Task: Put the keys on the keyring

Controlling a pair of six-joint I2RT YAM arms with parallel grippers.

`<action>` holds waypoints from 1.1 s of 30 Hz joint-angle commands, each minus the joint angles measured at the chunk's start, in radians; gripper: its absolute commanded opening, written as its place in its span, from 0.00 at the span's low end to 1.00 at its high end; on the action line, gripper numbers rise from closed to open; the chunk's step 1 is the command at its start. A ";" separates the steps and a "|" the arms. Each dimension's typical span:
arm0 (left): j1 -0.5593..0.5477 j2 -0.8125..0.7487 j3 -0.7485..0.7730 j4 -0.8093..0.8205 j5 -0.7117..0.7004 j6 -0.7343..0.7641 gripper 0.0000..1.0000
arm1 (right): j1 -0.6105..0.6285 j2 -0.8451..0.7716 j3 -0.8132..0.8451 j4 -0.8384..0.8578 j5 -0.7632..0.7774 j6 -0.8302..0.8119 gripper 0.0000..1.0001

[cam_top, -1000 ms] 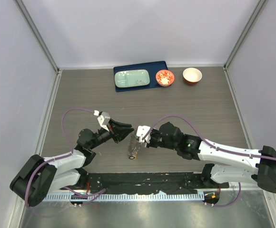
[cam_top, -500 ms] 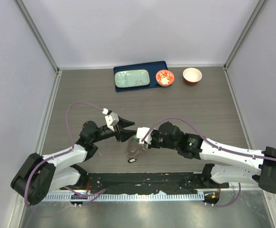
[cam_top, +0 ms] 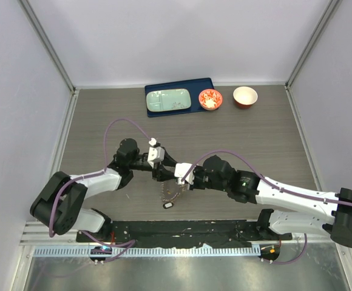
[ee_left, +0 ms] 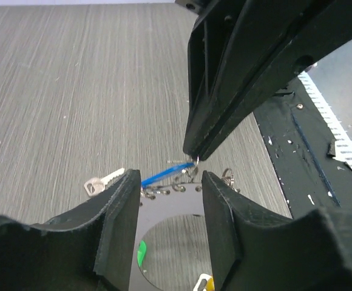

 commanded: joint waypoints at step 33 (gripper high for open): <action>0.012 0.137 0.198 -0.303 0.150 0.288 0.42 | 0.004 -0.035 0.044 0.055 -0.021 0.007 0.01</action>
